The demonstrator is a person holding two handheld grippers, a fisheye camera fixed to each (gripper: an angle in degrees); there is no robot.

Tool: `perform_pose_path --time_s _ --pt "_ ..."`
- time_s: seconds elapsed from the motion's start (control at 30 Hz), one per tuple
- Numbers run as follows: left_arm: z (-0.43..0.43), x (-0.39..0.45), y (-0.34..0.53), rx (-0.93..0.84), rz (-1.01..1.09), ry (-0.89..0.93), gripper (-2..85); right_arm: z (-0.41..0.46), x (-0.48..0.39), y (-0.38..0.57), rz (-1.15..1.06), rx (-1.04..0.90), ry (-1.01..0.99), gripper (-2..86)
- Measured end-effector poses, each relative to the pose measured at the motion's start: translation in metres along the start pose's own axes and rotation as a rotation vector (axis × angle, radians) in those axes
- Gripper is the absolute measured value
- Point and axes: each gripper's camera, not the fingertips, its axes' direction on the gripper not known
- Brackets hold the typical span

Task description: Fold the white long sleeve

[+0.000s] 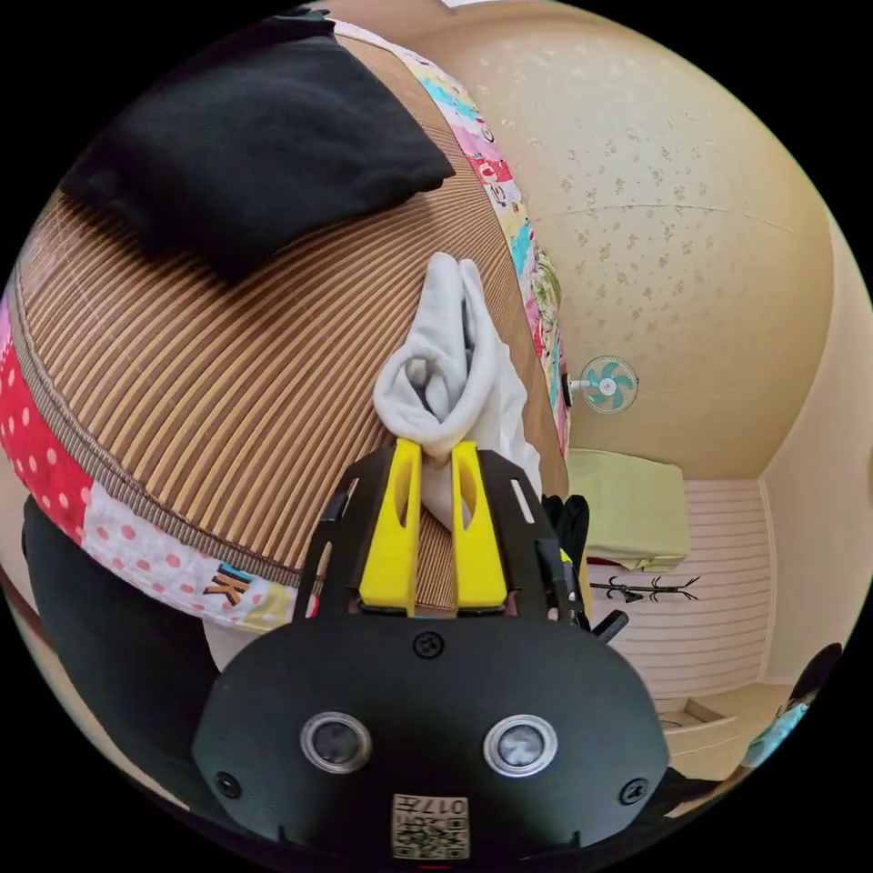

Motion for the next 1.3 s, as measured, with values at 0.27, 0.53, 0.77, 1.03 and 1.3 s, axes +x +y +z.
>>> perform_pose_path --time_s 0.27,0.53,0.77,1.03,1.3 --pt "0.008 0.018 0.002 0.011 0.058 -0.058 5.4 0.026 0.025 0.06 -0.11 -0.269 -0.151 7.0" --pt "-0.013 0.023 0.013 0.062 0.168 -0.019 4.6 -0.057 0.03 0.028 -0.266 -0.199 -0.019 2.2" --pt "0.008 0.002 0.06 0.087 0.127 0.009 4.7 -0.055 0.069 0.065 -0.221 -0.439 -0.023 0.7" --pt "0.149 0.242 0.201 -0.091 0.944 -0.038 5.0 -0.113 0.123 0.067 -0.018 -0.336 -0.224 1.2" --pt "0.223 0.225 0.316 -0.303 0.991 -0.006 8.7 -0.137 0.187 0.082 0.14 -0.38 -0.355 8.8"
